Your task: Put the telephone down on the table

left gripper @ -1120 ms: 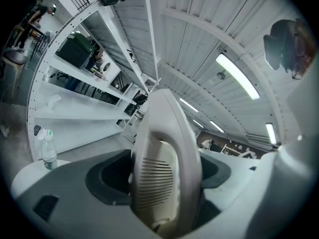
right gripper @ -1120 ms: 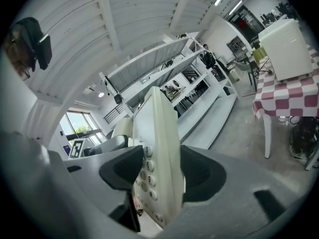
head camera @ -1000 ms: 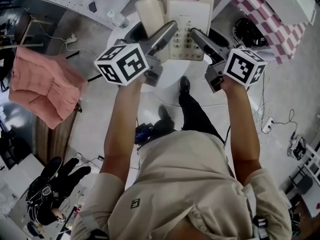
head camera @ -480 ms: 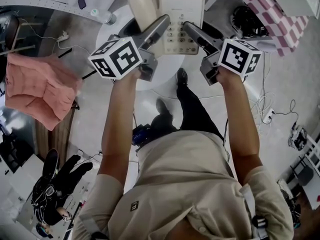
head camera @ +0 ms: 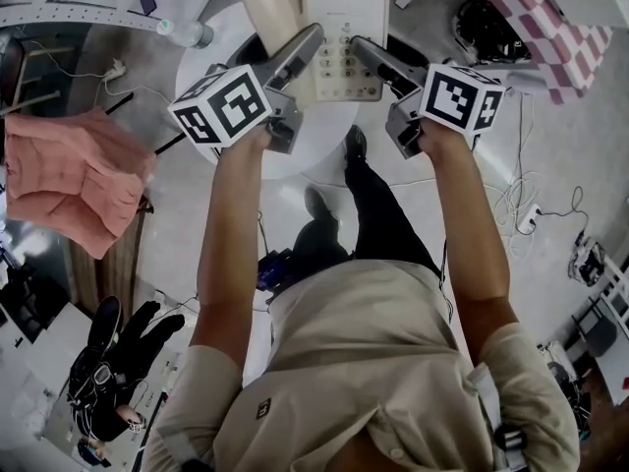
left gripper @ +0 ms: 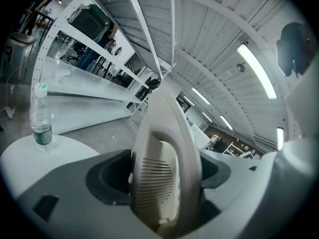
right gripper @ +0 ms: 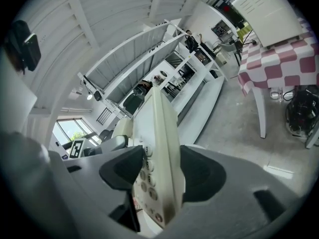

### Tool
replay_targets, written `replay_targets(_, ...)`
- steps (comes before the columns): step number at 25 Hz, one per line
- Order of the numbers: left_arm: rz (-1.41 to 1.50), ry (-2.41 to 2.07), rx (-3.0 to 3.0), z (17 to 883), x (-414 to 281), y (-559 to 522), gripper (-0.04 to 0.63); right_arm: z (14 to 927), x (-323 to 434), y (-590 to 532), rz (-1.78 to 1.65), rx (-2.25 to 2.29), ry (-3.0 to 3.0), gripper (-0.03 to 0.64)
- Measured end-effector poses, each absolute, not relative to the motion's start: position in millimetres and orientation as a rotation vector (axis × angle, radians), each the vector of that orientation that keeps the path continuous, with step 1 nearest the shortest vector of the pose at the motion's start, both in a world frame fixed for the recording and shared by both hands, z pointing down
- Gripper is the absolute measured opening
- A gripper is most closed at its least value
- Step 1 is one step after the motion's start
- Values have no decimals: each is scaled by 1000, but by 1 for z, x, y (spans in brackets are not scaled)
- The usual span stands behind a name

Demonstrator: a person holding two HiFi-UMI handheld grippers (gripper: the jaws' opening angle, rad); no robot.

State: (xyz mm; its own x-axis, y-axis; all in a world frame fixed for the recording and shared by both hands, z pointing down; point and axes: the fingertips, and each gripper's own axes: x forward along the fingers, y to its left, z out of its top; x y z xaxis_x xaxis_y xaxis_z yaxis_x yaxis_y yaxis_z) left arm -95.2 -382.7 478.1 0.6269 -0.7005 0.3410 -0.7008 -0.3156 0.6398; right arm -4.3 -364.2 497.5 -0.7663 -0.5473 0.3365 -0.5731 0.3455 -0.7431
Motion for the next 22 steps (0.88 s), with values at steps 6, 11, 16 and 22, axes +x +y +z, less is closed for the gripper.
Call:
replay_targets(6, 17, -1076, 2019, 504, -94, -384, 365, 522, -5, -367, 1471, 1053, -2523, 222)
replay_targets(11, 40, -1075, 2004, 522, -88, -388, 365, 540, 1, -370, 1506, 1054, -2503, 222)
replay_targets(16, 61, -1064, 1984, 541, -87, -393, 365, 558, 2, -373, 1537, 1056, -2475, 222)
replay_targets(22, 87, -1066, 1955, 568, -87, -400, 365, 585, 1, -380, 1570, 1045, -2448, 222)
